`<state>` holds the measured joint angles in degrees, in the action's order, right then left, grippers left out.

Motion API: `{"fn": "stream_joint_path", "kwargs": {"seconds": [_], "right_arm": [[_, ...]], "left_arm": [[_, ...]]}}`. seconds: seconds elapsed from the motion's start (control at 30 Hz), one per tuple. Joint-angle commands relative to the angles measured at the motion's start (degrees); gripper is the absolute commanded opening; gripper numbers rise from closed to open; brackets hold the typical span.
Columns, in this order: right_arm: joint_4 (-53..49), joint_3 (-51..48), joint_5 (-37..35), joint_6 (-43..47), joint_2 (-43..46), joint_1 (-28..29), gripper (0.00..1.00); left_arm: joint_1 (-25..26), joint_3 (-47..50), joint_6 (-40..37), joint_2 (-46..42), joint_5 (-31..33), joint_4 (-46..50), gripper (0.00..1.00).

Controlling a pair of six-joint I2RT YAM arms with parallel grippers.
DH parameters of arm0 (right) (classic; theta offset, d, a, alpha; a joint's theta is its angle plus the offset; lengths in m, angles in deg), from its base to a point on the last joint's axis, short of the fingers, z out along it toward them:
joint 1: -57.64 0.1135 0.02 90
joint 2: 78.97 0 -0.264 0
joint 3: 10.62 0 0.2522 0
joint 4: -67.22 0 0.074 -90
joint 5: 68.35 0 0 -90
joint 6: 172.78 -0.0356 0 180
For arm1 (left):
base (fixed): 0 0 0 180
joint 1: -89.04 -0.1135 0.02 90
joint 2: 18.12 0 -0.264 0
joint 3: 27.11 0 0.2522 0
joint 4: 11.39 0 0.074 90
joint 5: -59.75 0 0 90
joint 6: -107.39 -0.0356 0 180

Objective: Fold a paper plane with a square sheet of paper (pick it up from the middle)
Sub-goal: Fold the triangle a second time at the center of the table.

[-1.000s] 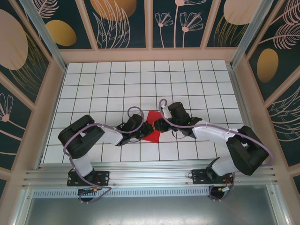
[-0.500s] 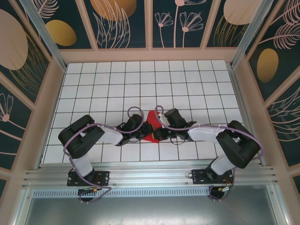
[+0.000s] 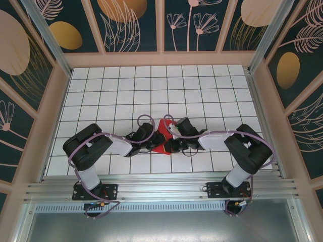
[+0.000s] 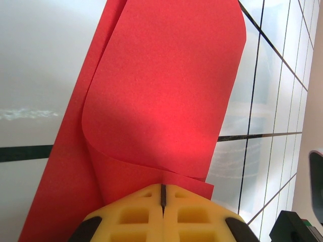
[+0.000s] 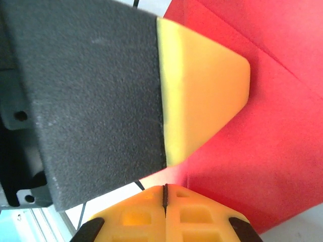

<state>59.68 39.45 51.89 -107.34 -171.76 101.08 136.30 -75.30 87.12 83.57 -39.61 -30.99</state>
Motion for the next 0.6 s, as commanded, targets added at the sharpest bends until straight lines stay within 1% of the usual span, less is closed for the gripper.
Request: {"fn": "stream_joint_path", "kwargs": {"seconds": [0.0,0.13,0.57], "right_arm": [[-1.76,-1.39,2.50,0.20,-0.42,-0.29,0.06],[-2.52,-2.27,2.79,0.46,-0.60,-0.42,0.08],[-3.15,-6.37,3.34,-0.14,1.78,-1.09,0.09]], "left_arm": [[0.02,1.30,-0.64,0.50,1.10,3.09,0.00],[-0.03,1.43,-0.64,0.55,1.01,3.13,0.00],[0.01,1.99,-0.51,0.70,1.67,3.66,0.00]]}}
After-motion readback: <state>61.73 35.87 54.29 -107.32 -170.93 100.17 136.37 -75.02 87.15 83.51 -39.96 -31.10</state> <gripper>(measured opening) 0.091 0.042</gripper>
